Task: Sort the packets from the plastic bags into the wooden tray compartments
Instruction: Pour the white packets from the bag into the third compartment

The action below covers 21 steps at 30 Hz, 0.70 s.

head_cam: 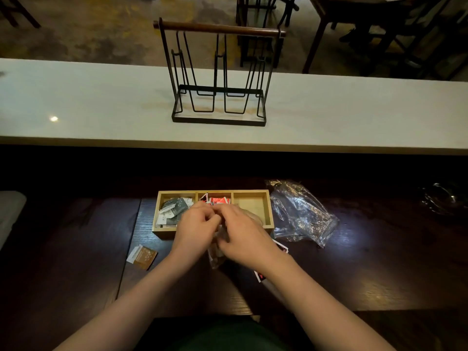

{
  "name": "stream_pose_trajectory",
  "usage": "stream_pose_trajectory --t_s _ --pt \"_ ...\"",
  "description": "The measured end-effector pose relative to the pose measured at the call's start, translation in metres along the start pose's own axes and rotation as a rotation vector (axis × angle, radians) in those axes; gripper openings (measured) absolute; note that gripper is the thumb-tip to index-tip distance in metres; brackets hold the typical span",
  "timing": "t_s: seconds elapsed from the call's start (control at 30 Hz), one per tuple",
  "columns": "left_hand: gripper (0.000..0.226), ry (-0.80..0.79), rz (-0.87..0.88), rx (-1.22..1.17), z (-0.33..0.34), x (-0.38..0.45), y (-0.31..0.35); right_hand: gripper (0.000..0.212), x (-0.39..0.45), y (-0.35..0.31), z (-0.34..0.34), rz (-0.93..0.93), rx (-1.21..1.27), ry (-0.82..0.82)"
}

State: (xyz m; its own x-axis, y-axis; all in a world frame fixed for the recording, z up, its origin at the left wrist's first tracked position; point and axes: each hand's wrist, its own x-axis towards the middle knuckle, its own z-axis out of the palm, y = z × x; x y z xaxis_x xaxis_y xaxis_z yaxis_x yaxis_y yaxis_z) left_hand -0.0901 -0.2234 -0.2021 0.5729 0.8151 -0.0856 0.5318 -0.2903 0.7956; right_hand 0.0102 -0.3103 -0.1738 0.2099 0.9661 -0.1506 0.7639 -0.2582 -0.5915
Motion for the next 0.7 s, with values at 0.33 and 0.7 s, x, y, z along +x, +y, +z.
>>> stream_pose_trajectory --t_s 0.33,0.7 --pt "0.015 0.062 -0.345 -0.388 -0.006 -0.004 -0.045 0.014 0.019 -0.011 -0.018 -0.083 0.105 0.216" --pt "0.037 0.021 -0.475 -0.885 -0.016 0.005 -0.048 0.004 0.047 -0.004 -0.078 -0.086 0.375 0.28"
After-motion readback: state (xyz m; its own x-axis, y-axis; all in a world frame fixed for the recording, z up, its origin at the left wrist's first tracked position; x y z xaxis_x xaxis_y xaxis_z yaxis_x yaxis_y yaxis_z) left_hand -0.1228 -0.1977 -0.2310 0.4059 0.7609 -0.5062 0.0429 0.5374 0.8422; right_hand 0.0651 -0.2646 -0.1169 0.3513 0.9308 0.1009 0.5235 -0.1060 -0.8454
